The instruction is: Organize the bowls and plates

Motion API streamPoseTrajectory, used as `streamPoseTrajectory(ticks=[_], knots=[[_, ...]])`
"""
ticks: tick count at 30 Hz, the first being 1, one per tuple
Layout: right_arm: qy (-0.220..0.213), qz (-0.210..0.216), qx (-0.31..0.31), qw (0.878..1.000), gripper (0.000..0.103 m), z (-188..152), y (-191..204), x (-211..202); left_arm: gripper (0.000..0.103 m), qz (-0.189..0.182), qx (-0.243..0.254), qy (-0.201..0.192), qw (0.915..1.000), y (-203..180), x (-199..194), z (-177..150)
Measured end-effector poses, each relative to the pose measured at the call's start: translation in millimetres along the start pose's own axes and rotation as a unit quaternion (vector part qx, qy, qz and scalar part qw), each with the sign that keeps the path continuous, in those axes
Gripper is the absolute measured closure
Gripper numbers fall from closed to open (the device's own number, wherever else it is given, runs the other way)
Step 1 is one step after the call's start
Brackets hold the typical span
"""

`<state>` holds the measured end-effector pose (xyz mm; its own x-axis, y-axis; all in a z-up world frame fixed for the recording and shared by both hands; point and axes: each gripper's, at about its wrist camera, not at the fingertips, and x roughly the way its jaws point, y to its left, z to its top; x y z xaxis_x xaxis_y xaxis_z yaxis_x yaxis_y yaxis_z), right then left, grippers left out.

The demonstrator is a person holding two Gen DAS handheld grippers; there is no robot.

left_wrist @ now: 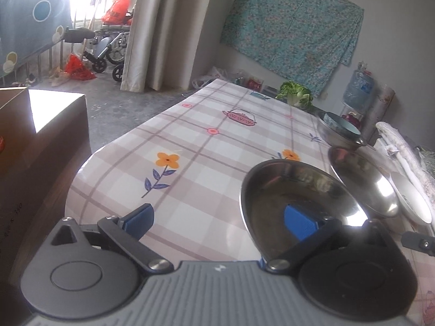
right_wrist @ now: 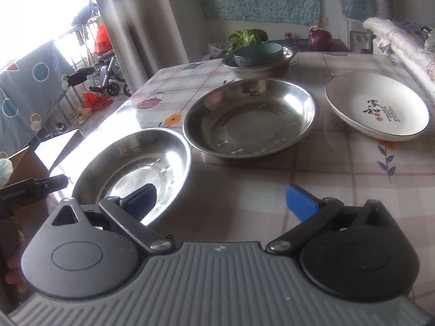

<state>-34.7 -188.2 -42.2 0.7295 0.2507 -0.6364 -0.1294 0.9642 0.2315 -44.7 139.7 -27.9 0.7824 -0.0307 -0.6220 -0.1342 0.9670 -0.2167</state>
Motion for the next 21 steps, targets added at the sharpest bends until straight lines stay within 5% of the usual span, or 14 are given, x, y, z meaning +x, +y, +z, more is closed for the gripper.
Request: streamPoseTrajectory(ticks=[13, 21], knots=[[0.008, -0.070, -0.056, 0.996, 0.001, 3, 12, 1, 0.000, 0.006, 0.031, 0.073, 0.9968, -5, 16, -2], [-0.012, -0.106, -0.093, 0.990, 0.001, 4, 24, -5, 0.000, 0.018, 0.046, 0.077, 0.9958, -6, 15, 3]])
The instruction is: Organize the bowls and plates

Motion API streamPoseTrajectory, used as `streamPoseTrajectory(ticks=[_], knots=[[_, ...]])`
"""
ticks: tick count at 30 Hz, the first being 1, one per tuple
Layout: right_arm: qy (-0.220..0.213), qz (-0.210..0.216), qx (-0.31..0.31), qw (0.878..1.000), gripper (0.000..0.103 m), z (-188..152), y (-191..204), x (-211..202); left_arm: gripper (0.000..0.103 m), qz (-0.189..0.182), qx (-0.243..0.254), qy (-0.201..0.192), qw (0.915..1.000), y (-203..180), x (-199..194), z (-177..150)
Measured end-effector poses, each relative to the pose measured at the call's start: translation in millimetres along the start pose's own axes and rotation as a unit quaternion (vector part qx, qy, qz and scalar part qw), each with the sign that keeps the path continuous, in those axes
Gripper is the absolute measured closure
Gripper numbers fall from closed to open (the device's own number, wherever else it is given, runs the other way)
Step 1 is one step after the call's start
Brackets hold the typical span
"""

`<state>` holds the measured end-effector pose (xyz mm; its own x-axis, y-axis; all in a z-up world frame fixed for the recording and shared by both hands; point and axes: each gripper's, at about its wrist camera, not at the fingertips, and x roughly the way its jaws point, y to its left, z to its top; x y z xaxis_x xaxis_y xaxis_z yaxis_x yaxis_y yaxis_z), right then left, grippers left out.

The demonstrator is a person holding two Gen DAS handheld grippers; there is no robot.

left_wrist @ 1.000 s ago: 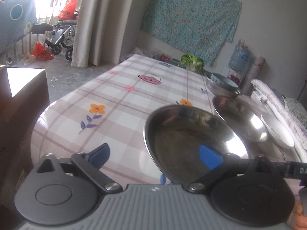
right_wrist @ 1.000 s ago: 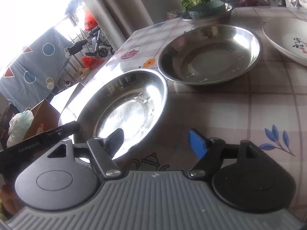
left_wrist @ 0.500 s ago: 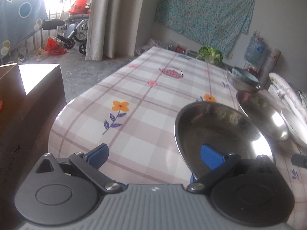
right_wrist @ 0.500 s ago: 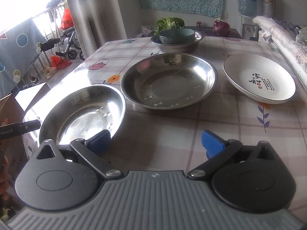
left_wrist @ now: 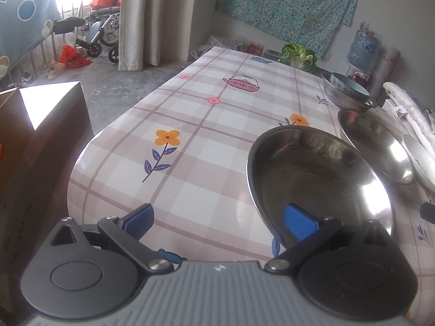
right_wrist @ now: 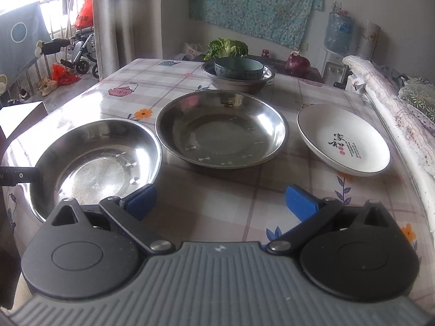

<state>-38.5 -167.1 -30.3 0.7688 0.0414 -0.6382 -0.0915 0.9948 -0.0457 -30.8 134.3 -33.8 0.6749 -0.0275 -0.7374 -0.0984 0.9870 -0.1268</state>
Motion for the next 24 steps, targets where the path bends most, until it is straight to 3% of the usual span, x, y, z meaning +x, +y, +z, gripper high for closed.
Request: streamPoseTrajectory(ticks=[7, 16, 19, 24], knots=[[-0.020, -0.013, -0.008, 1.000, 0.001, 1, 3, -6, 0.000, -0.018, 0.023, 0.017, 0.9994, -5, 2, 2], [-0.016, -0.002, 0.019, 1.000, 0.001, 2, -4, -4, 0.000, -0.107, -0.008, 0.012, 0.9941, 0, -1, 4], [-0.012, 0.003, 0.031, 0.999, 0.001, 2, -6, -1, 0.000, -0.103, -0.012, -0.003, 0.9946, 0, -3, 4], [-0.008, 0.018, 0.067, 0.998, 0.001, 1, -11, 2, 0.000, -0.081, 0.027, -0.029, 0.9959, -8, -5, 0]])
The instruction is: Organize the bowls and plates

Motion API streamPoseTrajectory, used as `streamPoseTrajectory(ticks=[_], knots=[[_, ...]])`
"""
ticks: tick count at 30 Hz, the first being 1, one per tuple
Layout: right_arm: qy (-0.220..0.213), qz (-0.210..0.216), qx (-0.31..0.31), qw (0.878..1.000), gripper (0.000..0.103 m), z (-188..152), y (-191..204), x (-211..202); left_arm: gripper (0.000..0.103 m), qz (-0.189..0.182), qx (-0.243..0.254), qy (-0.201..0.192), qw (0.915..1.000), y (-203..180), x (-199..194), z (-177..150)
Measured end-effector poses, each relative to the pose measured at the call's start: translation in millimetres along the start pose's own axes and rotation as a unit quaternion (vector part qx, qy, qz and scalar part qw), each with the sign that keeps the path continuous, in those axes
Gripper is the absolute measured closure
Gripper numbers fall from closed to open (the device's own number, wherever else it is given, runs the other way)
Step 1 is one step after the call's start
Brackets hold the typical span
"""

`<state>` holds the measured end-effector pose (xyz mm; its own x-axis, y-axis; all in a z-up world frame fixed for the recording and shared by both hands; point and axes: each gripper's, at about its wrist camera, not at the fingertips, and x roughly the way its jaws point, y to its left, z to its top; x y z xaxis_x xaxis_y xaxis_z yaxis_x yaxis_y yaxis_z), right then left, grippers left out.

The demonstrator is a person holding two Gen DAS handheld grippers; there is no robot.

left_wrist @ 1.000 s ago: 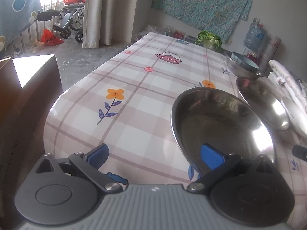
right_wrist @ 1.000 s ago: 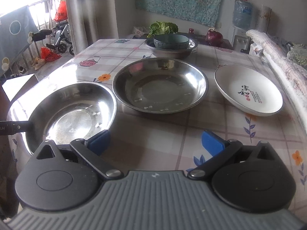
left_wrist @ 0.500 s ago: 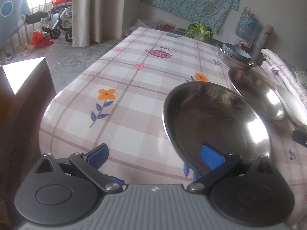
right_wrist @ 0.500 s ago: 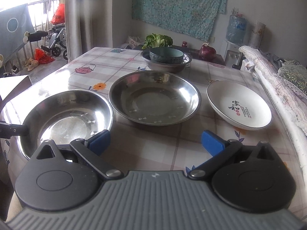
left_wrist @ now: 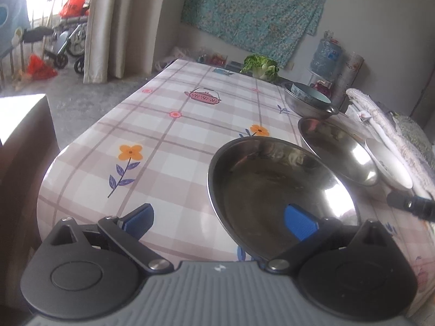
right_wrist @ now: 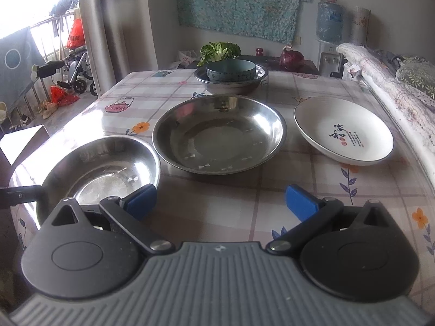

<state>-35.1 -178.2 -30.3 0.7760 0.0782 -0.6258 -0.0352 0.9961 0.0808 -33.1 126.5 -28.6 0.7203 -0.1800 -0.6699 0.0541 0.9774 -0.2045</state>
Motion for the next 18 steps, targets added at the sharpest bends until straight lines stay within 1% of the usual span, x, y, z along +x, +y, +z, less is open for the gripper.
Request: streamPoseTrajectory(ticks=[3, 7, 10, 13, 16, 18], knots=[[0.000, 0.027, 0.028, 0.999, 0.001, -1, -7, 3, 0.000, -0.014, -0.004, 0.010, 0.9998, 1, 6, -2], [-0.002, 0.068, 0.043, 0.997, 0.001, -4, -9, 4, 0.000, -0.035, -0.017, 0.024, 0.9990, 3, 12, -7], [-0.007, 0.081, 0.051, 0.995, 0.001, -5, -9, 4, 0.000, -0.048, -0.015, 0.038, 0.9980, 1, 16, -8], [-0.008, 0.090, 0.064, 0.994, 0.001, -7, -8, 6, 0.000, -0.040, -0.009, 0.041, 0.9983, -1, 18, -8], [-0.006, 0.096, 0.068, 0.993, 0.001, -8, -6, 9, 0.000, -0.009, -0.002, 0.035, 0.9994, -3, 19, -7], [-0.004, 0.098, 0.066, 0.993, 0.001, -9, -3, 10, 0.000, -0.009, -0.001, 0.035, 0.9993, -3, 20, -6]])
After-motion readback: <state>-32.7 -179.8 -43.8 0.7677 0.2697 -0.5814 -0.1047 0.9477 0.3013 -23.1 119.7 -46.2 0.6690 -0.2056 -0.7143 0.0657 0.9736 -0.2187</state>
